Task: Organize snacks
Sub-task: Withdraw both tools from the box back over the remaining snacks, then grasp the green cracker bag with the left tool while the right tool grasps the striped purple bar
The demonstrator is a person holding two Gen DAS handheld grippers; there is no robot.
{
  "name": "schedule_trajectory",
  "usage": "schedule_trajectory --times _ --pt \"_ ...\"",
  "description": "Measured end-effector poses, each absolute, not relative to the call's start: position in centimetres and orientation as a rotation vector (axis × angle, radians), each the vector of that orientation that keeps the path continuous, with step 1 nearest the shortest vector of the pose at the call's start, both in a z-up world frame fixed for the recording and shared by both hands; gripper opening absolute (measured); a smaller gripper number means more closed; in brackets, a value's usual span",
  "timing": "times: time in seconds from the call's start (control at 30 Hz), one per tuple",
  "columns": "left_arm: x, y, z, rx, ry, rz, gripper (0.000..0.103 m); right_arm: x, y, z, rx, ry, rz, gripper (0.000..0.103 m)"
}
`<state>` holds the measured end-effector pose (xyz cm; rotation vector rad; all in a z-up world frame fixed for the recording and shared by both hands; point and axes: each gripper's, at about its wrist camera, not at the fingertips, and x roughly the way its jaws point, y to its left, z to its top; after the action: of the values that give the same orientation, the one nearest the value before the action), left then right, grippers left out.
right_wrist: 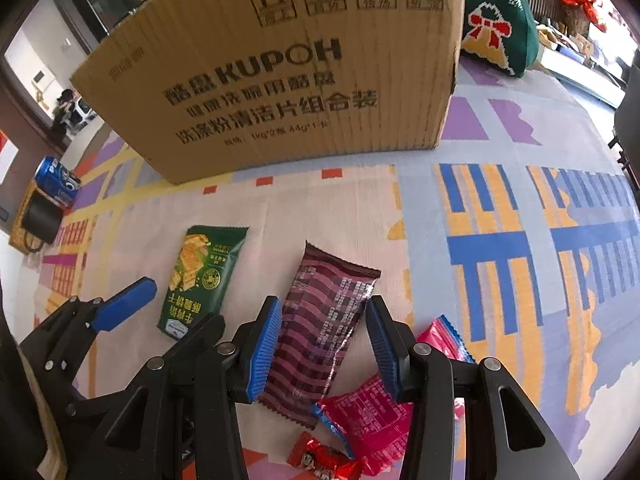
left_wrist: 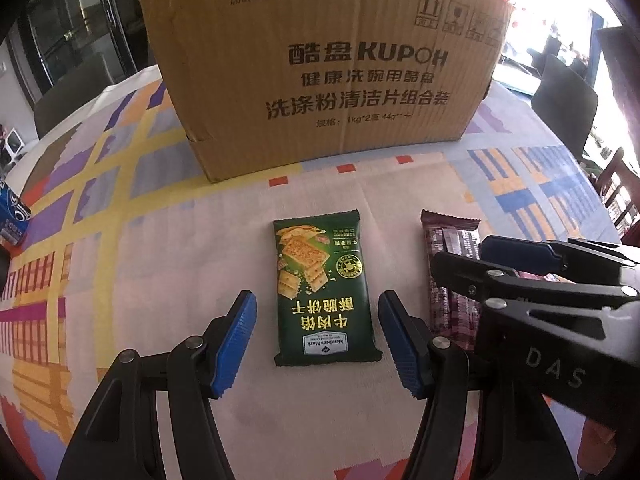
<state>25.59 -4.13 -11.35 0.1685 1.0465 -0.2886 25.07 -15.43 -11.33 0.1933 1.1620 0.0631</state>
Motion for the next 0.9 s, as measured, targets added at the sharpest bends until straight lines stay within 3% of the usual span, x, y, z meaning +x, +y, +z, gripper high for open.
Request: schedule_trajectory --times 0.43,0.47,0.53,0.6,0.9 --pt "26.4 -3.7 -12.0 0.143 1.040 -0.266 0.061 26.1 -13.4 -11.8 0.124 1.156 0.053 0.049" --pt "26.4 -3.8 -12.0 0.142 1.036 -0.270 0.059 26.2 -13.5 -11.8 0.127 1.156 0.053 0.049" --pt "26.0 -4.1 -11.8 0.149 1.018 -0.286 0.044 26.3 -13.2 -11.9 0.124 1.150 0.054 0.050" --pt "25.8 -4.0 -11.8 0.158 1.010 -0.290 0.044 26.3 -13.2 -11.8 0.110 1.146 0.058 0.050" --pt "25.3 -3.2 -11.4 0.125 1.004 -0.296 0.043 25.8 -13.3 -11.9 0.081 1.114 0.083 0.039"
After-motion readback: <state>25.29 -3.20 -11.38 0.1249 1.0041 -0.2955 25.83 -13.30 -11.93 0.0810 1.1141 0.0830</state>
